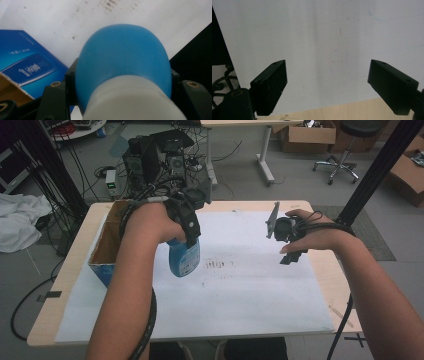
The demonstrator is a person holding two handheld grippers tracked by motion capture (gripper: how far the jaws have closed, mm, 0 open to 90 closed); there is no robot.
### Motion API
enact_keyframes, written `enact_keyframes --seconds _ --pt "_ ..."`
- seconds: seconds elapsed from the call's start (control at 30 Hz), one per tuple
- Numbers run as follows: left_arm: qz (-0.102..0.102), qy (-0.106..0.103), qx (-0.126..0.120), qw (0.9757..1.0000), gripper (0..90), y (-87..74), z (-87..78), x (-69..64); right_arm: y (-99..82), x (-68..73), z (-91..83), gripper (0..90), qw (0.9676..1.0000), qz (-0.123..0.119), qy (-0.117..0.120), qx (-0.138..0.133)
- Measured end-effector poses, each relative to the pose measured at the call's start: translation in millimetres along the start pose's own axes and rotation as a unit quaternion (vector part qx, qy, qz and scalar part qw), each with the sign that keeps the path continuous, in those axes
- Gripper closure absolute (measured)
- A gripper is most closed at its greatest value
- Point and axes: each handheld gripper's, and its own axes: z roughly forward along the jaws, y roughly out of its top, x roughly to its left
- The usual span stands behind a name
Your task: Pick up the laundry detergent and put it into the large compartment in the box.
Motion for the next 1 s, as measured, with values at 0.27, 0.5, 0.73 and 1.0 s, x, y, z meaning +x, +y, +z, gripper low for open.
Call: enact_keyframes --seconds 0.27,0.5,0.73,1.0 --pt "-0.05 -0.005 -0.004 0.9987 39.1 -6.1 -13.9 17.3 0.3 -1.1 -0.5 15.9 1.0 0.001 0.0 0.001" --pt "-0.073 -0.001 -0.011 0.9973 39.2 -14.8 -29.5 27.3 2.3 -2.1 1.3 15.9 1.0 -0.001 0.0 0.0" --pt "-0.099 0.01 -0.02 0.9949 39.1 -29.0 -57.5 45.4 6.6 -3.1 2.0 15.9 1.0 -0.003 0.003 0.003" --pt "-0.137 0.023 -0.027 0.9899 39.1 -49.5 -81.8 70.8 8.7 -3.7 -3.7 15.9 1.0 -0.004 0.002 0.004"
